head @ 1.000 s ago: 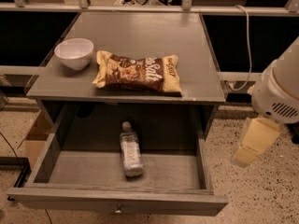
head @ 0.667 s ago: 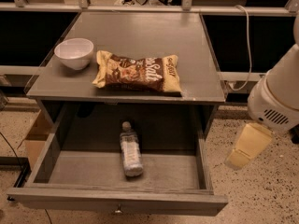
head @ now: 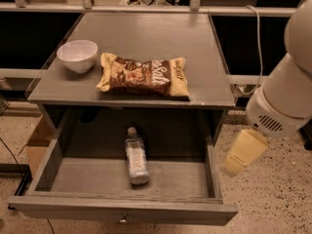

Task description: Pick blue plastic bottle from top drawer and place on counter

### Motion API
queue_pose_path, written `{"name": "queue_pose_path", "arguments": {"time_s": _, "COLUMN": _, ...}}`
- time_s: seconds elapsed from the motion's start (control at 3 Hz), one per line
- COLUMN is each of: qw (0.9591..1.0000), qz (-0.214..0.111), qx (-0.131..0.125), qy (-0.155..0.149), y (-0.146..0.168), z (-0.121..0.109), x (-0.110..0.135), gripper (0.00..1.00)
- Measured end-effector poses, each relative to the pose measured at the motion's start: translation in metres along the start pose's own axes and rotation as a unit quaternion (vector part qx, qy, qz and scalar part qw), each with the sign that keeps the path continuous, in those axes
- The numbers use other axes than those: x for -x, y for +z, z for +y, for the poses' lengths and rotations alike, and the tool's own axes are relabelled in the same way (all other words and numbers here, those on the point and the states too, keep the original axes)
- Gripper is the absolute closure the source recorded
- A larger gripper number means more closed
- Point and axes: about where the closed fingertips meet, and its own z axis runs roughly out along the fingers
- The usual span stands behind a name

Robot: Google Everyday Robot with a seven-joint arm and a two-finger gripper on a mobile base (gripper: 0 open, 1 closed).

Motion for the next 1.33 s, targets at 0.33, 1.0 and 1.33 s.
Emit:
{"name": "queue_pose_path", "arguments": {"time_s": 0.33, "qw": 0.9987, "qz": 0.021, "qx": 0.011, "qy": 0.045, "y": 0.020, "z": 0.017, "x": 0.011, "gripper": 0.00}}
{"name": "queue_pose_path", "arguments": {"time_s": 1.0, "qw": 0.9985, "qz": 0.024, "qx": 0.024, "qy": 0.043, "y": 0.030, "z": 0.027, "x": 0.019, "gripper": 0.00}}
{"name": "queue_pose_path", "arguments": {"time_s": 1.33, "qw": 0.9972, "qz": 0.033, "qx": 0.052, "qy": 0.042, "y": 0.048, "z": 0.060, "x": 0.046, "gripper": 0.00}}
